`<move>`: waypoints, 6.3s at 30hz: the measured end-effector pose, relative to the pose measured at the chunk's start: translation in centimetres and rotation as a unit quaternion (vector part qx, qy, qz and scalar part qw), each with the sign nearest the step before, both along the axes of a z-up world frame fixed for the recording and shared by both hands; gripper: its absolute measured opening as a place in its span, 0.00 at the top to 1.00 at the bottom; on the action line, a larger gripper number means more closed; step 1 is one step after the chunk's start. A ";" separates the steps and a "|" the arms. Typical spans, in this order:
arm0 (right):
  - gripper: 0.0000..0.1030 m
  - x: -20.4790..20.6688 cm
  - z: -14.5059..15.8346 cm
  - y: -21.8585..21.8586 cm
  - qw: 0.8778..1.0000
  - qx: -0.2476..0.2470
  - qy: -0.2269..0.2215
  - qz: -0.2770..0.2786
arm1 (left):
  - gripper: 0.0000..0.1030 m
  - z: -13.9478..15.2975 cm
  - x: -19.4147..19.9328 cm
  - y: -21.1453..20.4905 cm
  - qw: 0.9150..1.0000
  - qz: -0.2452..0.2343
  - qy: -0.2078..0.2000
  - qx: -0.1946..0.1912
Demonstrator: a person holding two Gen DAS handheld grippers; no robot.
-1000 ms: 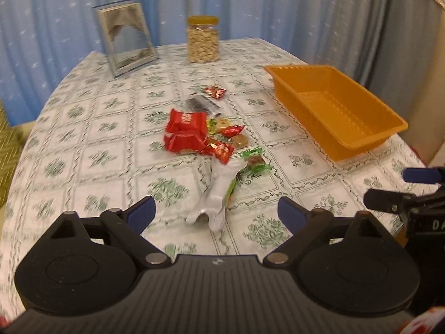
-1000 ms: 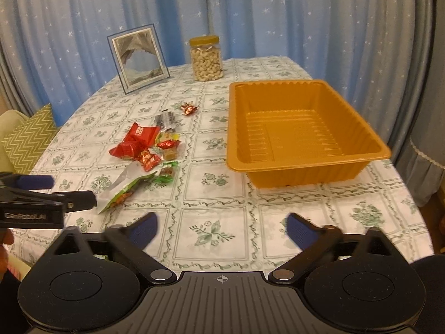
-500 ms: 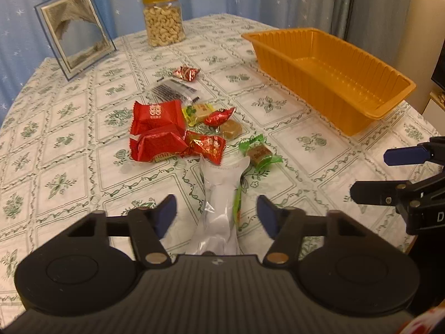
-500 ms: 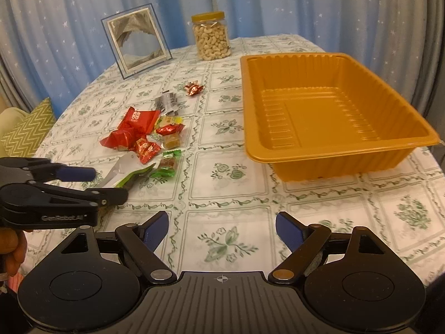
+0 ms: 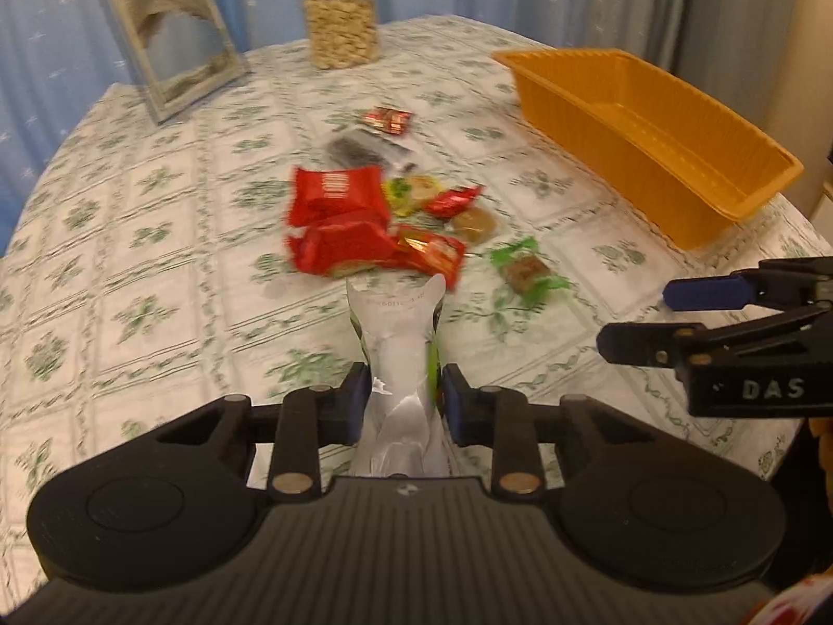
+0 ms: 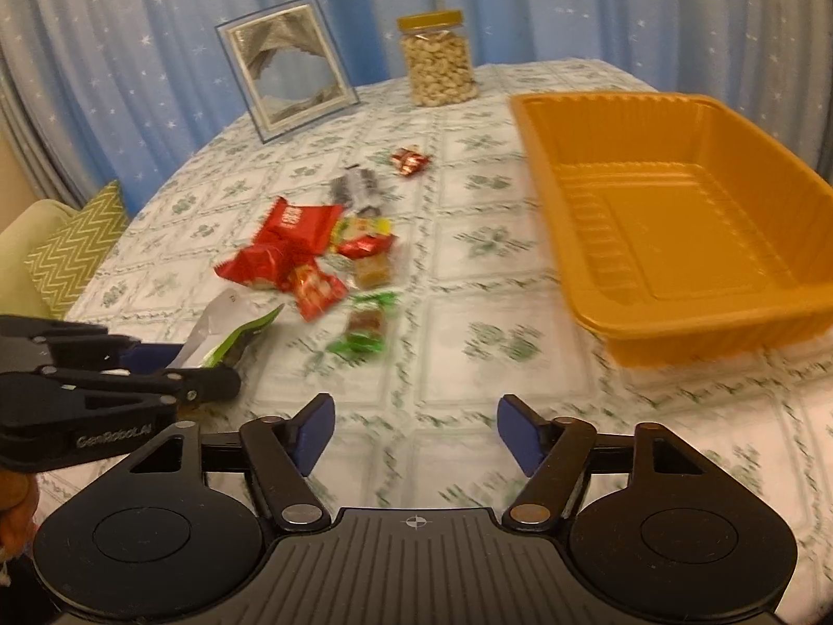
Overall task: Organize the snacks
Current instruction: 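Grasp the white snack packet with the left tool while the right tool grasps a green-wrapped snack, then carry both held snacks over the orange tray, then open both tools to drop the snacks into the orange tray, then move both open tools back toward the snack pile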
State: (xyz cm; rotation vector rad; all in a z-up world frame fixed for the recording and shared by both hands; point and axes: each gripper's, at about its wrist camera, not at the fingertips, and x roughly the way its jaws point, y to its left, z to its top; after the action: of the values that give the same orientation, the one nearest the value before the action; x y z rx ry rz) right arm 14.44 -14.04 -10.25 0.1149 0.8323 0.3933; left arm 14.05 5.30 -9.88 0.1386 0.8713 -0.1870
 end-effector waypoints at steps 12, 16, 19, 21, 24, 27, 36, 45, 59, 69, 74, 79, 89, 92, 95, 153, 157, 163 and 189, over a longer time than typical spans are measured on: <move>0.59 3.7 -0.9 5.0 0.998 -0.046 -0.032 0.004 | 0.74 0.0 -0.6 2.1 0.998 0.059 0.001 -0.036; 0.72 4.2 -1.1 5.4 0.998 -0.055 -0.036 0.007 | 0.74 0.0 -0.7 2.5 0.997 0.067 0.001 -0.042; 0.78 4.0 -1.1 5.5 0.997 -0.061 -0.041 0.009 | 0.74 0.2 -0.8 2.5 0.997 0.068 -0.001 -0.042; 0.79 3.7 -1.0 5.4 0.997 -0.064 -0.044 0.008 | 0.74 0.3 -0.9 2.4 0.997 0.069 -0.003 -0.044; 0.79 3.2 -0.6 5.1 0.997 -0.060 -0.044 0.004 | 0.74 0.7 -1.3 2.3 0.996 0.071 -0.008 -0.045; 0.79 2.5 0.2 4.5 0.997 -0.055 -0.045 0.001 | 0.74 1.4 -1.6 2.2 0.996 0.071 -0.014 -0.047; 0.79 -0.2 4.2 2.1 0.997 -0.040 -0.069 -0.018 | 0.74 4.4 -3.2 0.4 0.995 0.081 -0.038 -0.053; 0.79 -1.7 7.5 -2.9 0.994 -0.038 -0.079 -0.072 | 0.74 7.7 -3.4 -4.8 0.995 0.050 -0.055 -0.066; 0.79 0.1 10.4 -11.5 0.984 -0.042 -0.071 -0.160 | 0.74 11.1 0.5 -13.8 0.994 -0.024 -0.063 -0.082; 0.79 2.1 10.5 -14.0 0.981 -0.037 -0.063 -0.182 | 0.74 10.8 3.8 -16.9 0.994 -0.046 -0.052 -0.081; 0.79 3.1 10.1 -14.6 0.980 -0.033 -0.056 -0.189 | 0.74 10.2 5.1 -17.7 0.994 -0.053 -0.045 -0.079; 0.79 3.9 9.6 -15.1 0.979 -0.029 -0.050 -0.196 | 0.74 9.5 6.2 -18.3 0.995 -0.056 -0.041 -0.077; 0.79 4.9 8.7 -16.3 0.976 -0.023 -0.041 -0.214 | 0.74 8.5 8.4 -19.3 0.994 -0.063 -0.035 -0.082; 0.79 4.9 8.6 -16.5 0.975 -0.022 -0.040 -0.219 | 0.73 8.3 9.0 -19.7 0.994 -0.061 -0.037 -0.086; 0.79 4.9 8.5 -16.8 0.974 -0.017 -0.038 -0.223 | 0.63 8.1 9.2 -19.6 0.994 -0.055 -0.040 -0.088; 0.48 -1.2 12.4 -7.8 0.990 -0.006 -0.058 -0.125 | 0.26 12.1 -2.9 -5.4 0.990 0.091 -0.084 -0.071; 0.48 -1.3 12.1 -7.0 0.992 -0.005 -0.056 -0.116 | 0.25 11.7 -3.0 -4.4 0.990 0.100 -0.081 -0.065; 0.48 -1.2 11.8 -5.5 0.993 -0.003 -0.059 -0.099 | 0.25 11.1 -2.9 -2.4 0.989 0.119 -0.077 -0.053; 0.48 2.6 6.7 2.4 0.999 -0.018 -0.042 0.003 | 0.25 5.6 2.4 3.6 0.993 0.105 -0.037 -0.026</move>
State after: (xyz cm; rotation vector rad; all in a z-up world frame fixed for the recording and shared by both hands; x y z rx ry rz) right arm 17.05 -11.63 -3.57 0.0626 0.7556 0.3868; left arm 16.48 8.90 -4.33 0.0052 0.8001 -0.0085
